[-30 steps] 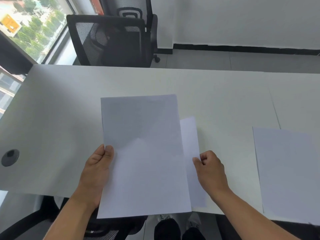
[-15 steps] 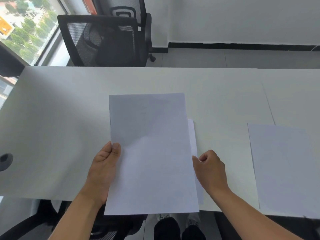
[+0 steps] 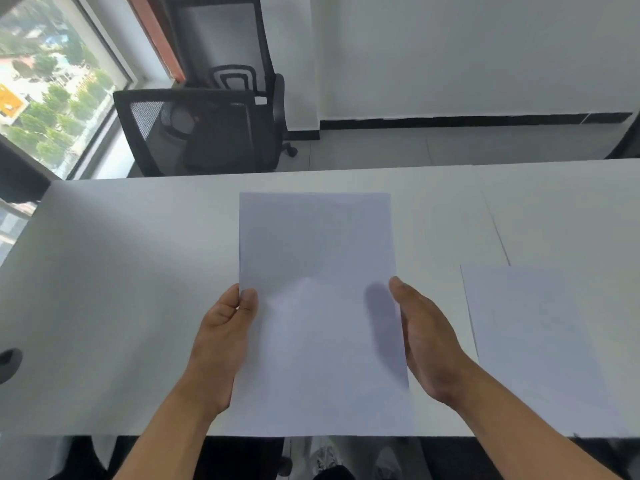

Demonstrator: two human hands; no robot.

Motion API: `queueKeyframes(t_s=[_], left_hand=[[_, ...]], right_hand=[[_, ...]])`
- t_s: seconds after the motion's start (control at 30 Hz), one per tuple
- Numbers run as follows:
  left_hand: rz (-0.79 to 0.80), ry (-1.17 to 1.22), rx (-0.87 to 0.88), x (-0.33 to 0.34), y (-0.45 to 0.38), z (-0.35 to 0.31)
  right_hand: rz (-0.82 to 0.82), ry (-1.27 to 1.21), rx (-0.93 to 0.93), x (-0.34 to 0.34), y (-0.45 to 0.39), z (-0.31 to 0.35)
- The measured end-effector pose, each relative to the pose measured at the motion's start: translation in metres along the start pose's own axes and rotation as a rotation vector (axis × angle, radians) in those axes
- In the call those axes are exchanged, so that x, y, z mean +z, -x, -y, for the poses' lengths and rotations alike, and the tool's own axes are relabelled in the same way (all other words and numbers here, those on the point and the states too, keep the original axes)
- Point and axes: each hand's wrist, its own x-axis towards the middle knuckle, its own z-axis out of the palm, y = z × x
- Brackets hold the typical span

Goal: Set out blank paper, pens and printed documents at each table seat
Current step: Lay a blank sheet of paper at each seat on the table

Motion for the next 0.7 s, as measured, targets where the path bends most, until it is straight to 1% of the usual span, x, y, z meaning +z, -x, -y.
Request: queueKeyframes(t_s=[0.1,0.23,0.4,0.53,0.7], left_hand=[[0.036,-0.019,0.069,0.022,0.01,-0.024],[0.054,-0.036,0.168,0.05,0.027,-0.06],[0.099,-0.081,0.294,0.08,0.056,-0.102],[0.043,-0.208,0.452,0.104,0.081,-0.134],[-0.015,-0.243,0.648,0.138,0.122,-0.184]], right_hand=[[-0.003,0.075,-0.092,-0.004,0.018,0.033],[-0.107,0.122,-0.163,-0.016,0.044,0.073],[-0.191,0.144,-0.28,-0.039,0.077,0.117],[-0.223,0.14,-0.377,-0.053,0.107,0.155],[-0.233,0.144,-0.54,-0.073,0.158,0.208]])
